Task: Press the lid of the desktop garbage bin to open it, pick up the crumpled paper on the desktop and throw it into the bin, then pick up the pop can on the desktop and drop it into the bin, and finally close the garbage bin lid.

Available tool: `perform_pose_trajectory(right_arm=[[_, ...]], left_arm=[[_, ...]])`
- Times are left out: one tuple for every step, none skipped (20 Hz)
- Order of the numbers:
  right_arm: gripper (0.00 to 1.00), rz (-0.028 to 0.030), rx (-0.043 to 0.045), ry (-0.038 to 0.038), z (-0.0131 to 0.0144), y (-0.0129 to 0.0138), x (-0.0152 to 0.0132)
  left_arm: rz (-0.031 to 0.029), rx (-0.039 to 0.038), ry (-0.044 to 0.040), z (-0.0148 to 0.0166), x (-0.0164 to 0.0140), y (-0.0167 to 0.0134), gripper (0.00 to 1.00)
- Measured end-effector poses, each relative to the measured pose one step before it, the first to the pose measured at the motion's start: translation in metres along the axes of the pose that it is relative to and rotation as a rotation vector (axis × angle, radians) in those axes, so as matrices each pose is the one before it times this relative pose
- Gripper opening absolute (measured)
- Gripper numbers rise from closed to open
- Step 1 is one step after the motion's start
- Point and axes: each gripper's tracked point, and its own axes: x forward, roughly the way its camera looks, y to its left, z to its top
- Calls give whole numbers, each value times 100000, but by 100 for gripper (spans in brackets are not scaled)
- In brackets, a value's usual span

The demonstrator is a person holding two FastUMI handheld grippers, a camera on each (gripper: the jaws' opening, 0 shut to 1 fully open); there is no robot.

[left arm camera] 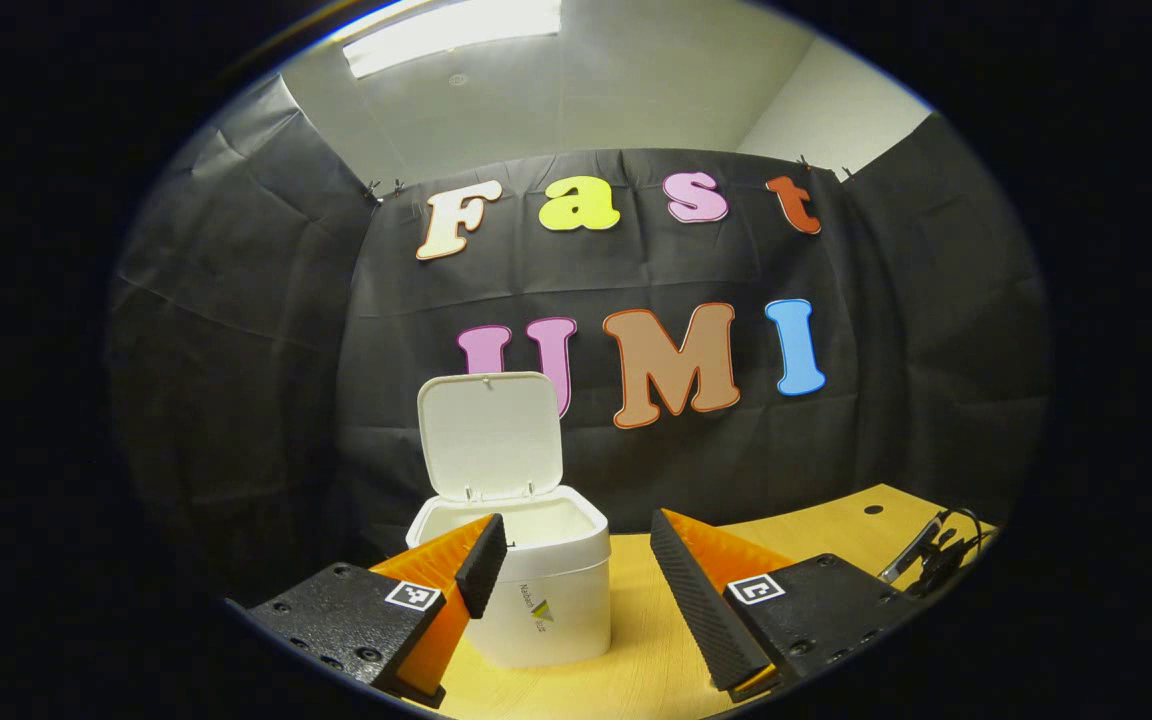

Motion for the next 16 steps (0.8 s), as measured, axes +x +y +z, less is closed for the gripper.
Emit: perform_pose_trajectory(right_arm=[[89,1404,176,1189,-375,-69,-158],[84,966,1709,-552,183,94,73],[87,1473,1202,1059,-177,151,172],[82,1408,1120,87,-53,252,50],[79,1391,752,-29,104,82,28],[74,801,461,172,-82,140,127],[74,134,-541,-741,89,123,207],[64,496,-609,-19,-55,237,-3],[63,323,-675,-434,118,-82,47],[58,602,-458,320,-87,-93,-18],[53,-625,-744,-715,193,-174,168],[42,-1458,-1166,-1698,139,-337,-217],[30,32,-273,252,-61,166,94],[23,310,-35,-293,63,-123,-106],[23,1039,1249,135,66,170,54],[23,1614,1411,315,139,142,-167]], left_arm=[[-229,3,286,53,-16,-124,88],[-48,128,137,-91,-43,6,88],[-211,55,72,5,-13,-67,88],[-308,18,146,-68,89,-192,88],[-283,131,147,35,34,-158,88],[-154,170,28,-8,-25,-104,88],[-326,213,-53,106,32,-158,88],[-203,262,-45,-47,-87,-122,88],[-205,275,-43,81,67,-98,88],[-83,193,17,-18,-45,-18,88],[-40,43,-64,66,-7,-41,88],[-65,-98,72,12,-40,-23,88],[78,-160,-56,-32,-102,53,88],[61,-164,-42,66,11,10,88],[43,-78,84,32,123,23,88],[104,131,129,61,66,28,88]])
